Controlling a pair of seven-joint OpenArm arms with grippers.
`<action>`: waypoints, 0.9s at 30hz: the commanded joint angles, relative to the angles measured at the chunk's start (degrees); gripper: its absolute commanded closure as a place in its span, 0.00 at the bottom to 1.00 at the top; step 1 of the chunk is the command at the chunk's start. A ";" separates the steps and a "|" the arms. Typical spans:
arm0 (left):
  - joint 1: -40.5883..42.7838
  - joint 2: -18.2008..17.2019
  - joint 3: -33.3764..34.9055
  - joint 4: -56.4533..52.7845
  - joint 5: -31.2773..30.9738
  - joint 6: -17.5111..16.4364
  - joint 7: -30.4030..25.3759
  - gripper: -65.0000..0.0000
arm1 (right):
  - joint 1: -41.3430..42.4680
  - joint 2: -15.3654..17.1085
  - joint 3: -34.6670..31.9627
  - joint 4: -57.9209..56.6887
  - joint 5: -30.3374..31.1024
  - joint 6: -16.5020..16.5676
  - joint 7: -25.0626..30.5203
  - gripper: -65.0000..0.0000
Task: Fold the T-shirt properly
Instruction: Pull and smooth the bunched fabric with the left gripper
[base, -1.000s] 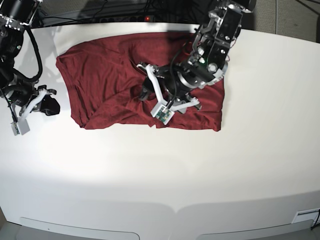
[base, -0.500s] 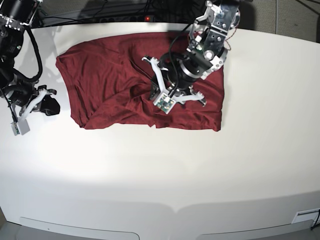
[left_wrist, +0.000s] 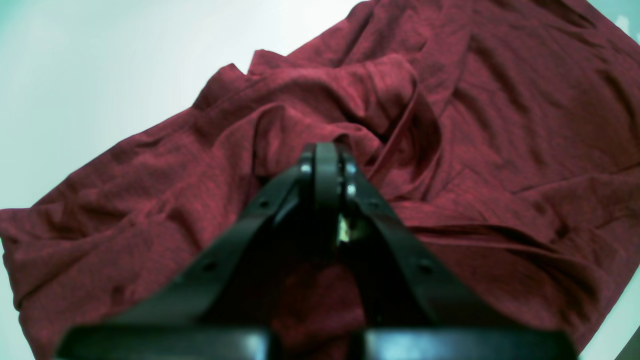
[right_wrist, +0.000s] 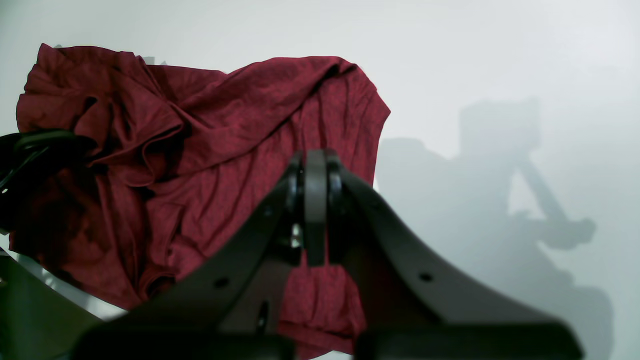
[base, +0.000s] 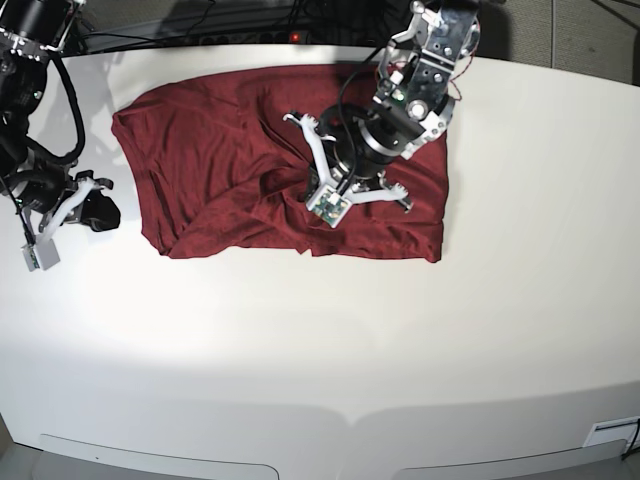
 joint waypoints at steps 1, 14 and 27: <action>-0.66 0.66 0.09 1.16 -0.42 -0.07 -1.79 1.00 | 0.79 1.09 0.37 0.85 0.98 0.25 1.09 1.00; -3.72 4.55 0.11 1.11 -1.22 -0.11 -4.76 1.00 | 0.76 1.11 0.37 0.85 3.91 0.25 -0.52 1.00; -1.57 1.84 0.13 1.14 5.73 -0.76 -0.24 0.69 | 0.79 1.11 0.37 0.85 3.93 0.25 -0.42 1.00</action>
